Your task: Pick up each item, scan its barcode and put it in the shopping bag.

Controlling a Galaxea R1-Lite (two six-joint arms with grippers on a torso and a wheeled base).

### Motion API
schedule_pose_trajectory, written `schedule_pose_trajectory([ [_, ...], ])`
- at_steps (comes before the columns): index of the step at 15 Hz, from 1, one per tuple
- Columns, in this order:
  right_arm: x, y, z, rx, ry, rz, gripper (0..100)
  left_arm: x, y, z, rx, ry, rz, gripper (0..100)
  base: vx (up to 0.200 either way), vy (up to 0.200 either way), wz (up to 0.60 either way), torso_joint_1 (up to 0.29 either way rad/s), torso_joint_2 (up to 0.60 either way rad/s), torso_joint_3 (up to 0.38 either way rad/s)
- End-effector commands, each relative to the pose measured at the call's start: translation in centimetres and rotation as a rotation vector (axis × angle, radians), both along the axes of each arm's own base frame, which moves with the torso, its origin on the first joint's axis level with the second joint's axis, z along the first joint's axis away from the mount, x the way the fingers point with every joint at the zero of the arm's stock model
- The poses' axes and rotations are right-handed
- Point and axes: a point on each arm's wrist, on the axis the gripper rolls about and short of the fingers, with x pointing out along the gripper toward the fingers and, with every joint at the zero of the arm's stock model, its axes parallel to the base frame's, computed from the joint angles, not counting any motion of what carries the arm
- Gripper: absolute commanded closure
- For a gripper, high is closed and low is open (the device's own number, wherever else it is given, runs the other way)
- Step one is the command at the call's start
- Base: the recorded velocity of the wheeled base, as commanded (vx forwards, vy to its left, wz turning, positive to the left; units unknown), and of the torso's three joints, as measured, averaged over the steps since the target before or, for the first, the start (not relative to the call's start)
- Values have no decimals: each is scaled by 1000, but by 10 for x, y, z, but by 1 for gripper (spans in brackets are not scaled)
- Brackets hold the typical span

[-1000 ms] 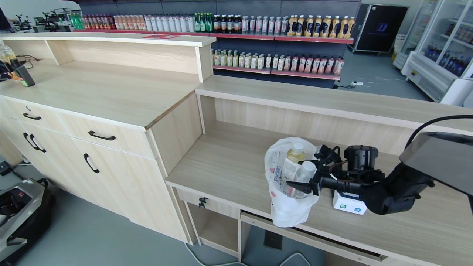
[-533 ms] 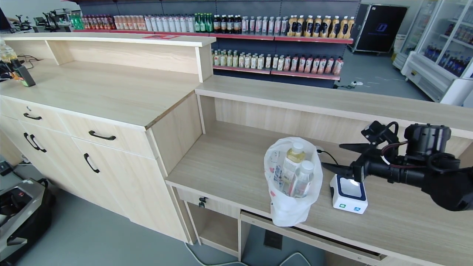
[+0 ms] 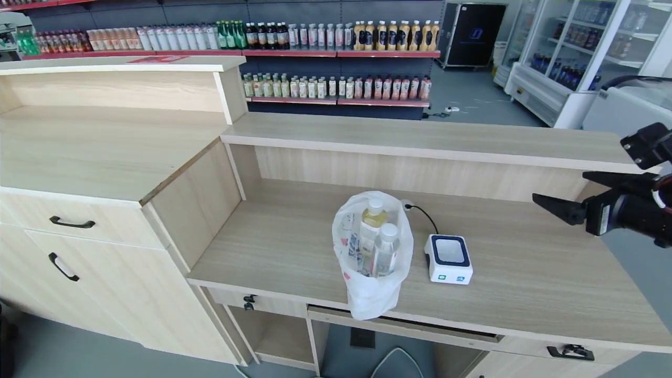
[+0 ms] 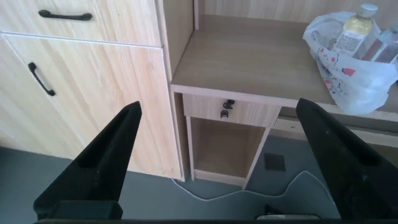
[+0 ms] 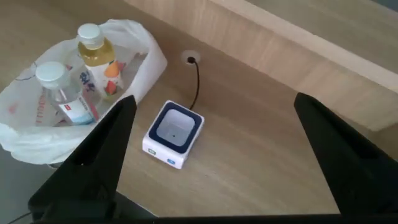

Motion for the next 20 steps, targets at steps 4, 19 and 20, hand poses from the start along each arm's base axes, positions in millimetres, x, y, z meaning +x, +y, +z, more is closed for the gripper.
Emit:
schedule_pose_trajectory([
  [4,-98,4,16,53,-100,-219,0,0,0,0,0,0,0,0,0,0,-300,0,1,0],
  [19,-259,17,-143,301,-104,-233,0,0,0,0,0,0,0,0,0,0,0,0,0,0],
  [20,-259,17,-143,305,-104,-234,0,0,0,0,0,0,0,0,0,0,0,0,0,0],
])
